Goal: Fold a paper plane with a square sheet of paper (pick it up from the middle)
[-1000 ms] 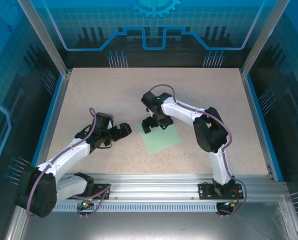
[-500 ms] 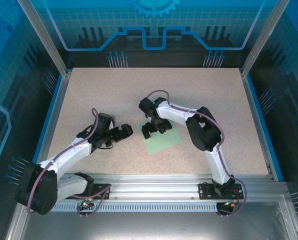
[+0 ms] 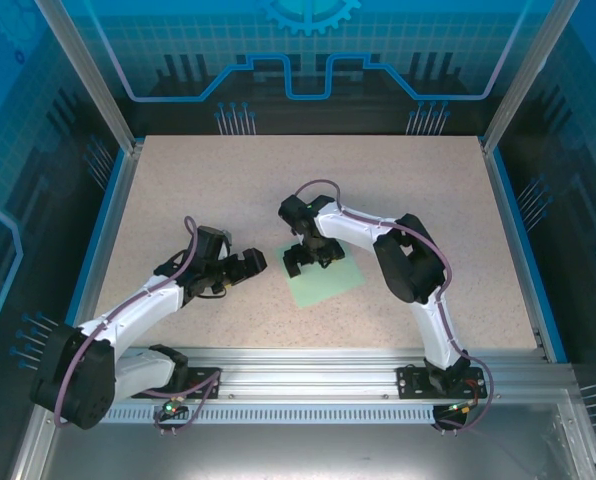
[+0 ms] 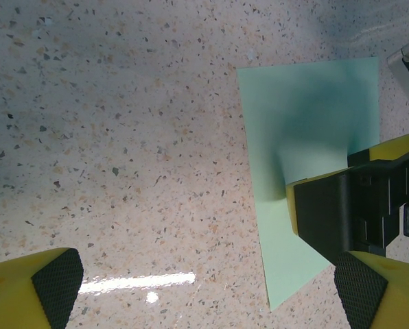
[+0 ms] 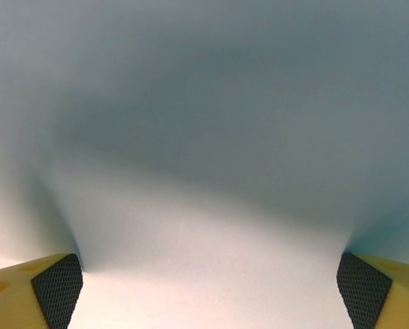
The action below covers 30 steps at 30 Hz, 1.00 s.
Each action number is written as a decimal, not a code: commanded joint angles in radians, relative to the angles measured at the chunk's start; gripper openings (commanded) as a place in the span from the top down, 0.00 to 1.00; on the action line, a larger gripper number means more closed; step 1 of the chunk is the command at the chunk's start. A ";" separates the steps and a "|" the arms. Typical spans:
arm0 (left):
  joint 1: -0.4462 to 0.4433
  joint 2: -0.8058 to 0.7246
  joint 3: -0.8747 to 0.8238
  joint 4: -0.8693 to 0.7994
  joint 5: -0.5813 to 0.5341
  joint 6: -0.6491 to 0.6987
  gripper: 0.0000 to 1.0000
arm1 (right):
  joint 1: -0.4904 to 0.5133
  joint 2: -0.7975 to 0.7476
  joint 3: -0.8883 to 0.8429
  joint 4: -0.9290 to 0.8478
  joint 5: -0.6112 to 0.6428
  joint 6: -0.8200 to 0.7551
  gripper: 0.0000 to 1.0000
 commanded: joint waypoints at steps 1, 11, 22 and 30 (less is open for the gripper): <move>-0.013 0.004 0.006 0.002 0.022 0.022 0.02 | -0.002 -0.038 0.034 -0.051 0.022 0.019 0.01; -0.023 0.021 0.005 0.006 0.019 0.027 0.01 | 0.005 0.047 0.008 -0.036 0.002 0.027 0.00; -0.023 0.020 0.008 -0.005 0.015 0.036 0.02 | 0.007 0.092 -0.028 -0.015 -0.014 0.035 0.03; -0.023 0.013 0.002 -0.007 0.013 0.036 0.01 | -0.015 0.068 -0.034 -0.008 -0.035 0.025 0.13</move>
